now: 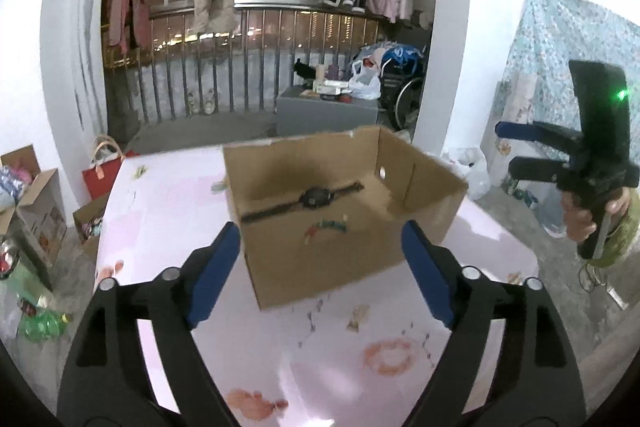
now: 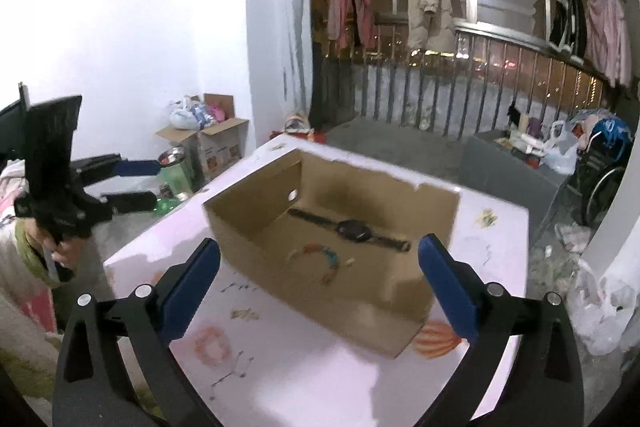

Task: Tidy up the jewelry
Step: 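Withdraw both open grippers from the box back over the table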

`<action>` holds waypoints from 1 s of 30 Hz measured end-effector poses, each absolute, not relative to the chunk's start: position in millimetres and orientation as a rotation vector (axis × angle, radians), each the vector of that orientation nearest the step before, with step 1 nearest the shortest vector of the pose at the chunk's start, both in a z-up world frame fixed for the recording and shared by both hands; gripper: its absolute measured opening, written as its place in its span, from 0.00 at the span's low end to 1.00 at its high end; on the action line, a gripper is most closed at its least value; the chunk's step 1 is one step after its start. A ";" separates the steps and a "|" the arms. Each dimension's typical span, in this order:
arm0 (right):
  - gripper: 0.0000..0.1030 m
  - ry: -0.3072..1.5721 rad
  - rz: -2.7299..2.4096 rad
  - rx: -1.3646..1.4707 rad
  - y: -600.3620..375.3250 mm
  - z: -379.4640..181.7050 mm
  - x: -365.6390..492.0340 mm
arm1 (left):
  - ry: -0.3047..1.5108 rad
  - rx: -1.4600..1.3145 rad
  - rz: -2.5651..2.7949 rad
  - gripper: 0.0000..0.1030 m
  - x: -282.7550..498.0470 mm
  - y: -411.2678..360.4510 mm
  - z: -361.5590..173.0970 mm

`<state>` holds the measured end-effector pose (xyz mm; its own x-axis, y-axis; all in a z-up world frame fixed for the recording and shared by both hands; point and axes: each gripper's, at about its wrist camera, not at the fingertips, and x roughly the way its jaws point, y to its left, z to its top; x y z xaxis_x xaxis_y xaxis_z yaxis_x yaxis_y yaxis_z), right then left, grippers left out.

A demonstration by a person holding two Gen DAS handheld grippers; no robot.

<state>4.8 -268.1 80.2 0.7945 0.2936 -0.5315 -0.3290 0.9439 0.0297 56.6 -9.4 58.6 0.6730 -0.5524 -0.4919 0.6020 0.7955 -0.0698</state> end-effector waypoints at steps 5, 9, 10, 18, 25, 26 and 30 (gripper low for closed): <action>0.94 0.658 0.321 -0.067 -249.7 43.0 -1.4 | 0.618 0.069 -0.631 0.83 51.7 -2.7 15.6; 0.94 0.741 0.300 -0.051 -243.7 8.8 5.9 | 0.697 0.084 -0.586 0.83 61.3 -5.4 -22.8; 0.94 0.773 0.294 -0.043 -243.3 -2.3 10.4 | 0.712 0.088 -0.578 0.83 65.0 -6.1 -29.7; 0.94 0.901 0.248 -0.028 -243.7 -58.7 31.5 | 0.794 0.143 -0.524 0.83 94.4 -21.7 -71.3; 0.94 0.953 0.247 -0.059 -243.3 -80.7 42.9 | 0.846 0.142 -0.537 0.83 104.6 -32.3 -88.1; 0.94 0.957 0.250 -0.060 -243.1 -81.8 42.6 | 0.852 0.135 -0.538 0.83 106.7 -32.4 -90.6; 0.94 0.954 0.241 -0.070 -244.8 -86.3 42.5 | 0.835 0.147 -0.518 0.85 109.9 -33.7 -96.0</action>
